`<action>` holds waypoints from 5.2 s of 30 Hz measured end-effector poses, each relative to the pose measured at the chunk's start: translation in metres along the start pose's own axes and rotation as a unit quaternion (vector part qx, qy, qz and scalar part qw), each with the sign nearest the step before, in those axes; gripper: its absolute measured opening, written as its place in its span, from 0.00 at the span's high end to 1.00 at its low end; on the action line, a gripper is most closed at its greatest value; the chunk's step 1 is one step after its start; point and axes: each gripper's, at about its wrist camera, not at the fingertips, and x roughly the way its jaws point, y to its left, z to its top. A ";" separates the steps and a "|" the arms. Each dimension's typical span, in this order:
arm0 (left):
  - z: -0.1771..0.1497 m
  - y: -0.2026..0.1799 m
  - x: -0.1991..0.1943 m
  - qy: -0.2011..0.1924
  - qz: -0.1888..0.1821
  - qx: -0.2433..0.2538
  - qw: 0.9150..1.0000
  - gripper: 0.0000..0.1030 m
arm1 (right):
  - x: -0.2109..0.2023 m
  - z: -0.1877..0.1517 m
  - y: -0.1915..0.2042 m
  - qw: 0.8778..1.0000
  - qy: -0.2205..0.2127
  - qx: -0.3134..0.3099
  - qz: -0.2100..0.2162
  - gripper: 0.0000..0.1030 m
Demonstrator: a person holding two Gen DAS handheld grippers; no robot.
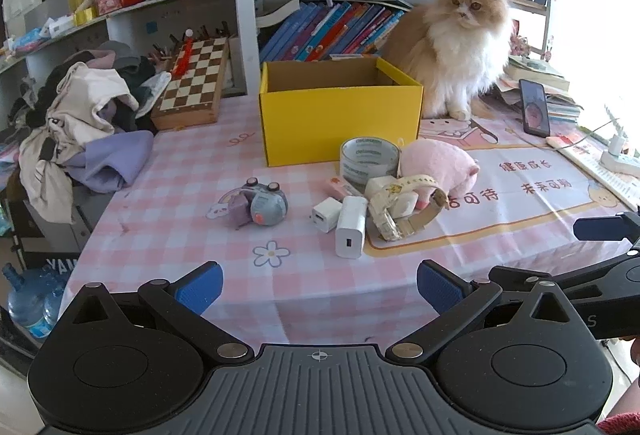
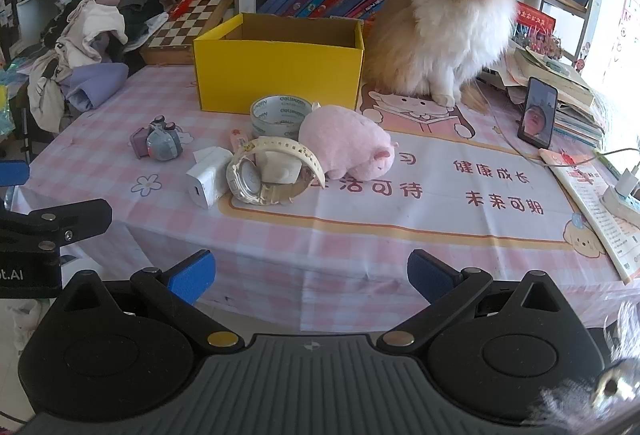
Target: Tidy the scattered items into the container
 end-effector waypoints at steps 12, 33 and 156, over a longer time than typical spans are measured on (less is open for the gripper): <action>0.001 0.003 0.000 0.001 -0.008 -0.002 1.000 0.00 | 0.000 0.001 0.000 1.000 -0.002 -0.002 0.005 0.00; 0.000 0.010 0.003 0.012 -0.001 -0.014 1.000 0.00 | 0.003 0.003 0.006 1.000 0.003 -0.010 0.016 0.00; -0.007 0.030 -0.007 -0.013 -0.020 -0.005 1.000 0.00 | -0.008 0.012 0.030 0.998 -0.036 -0.044 0.019 0.03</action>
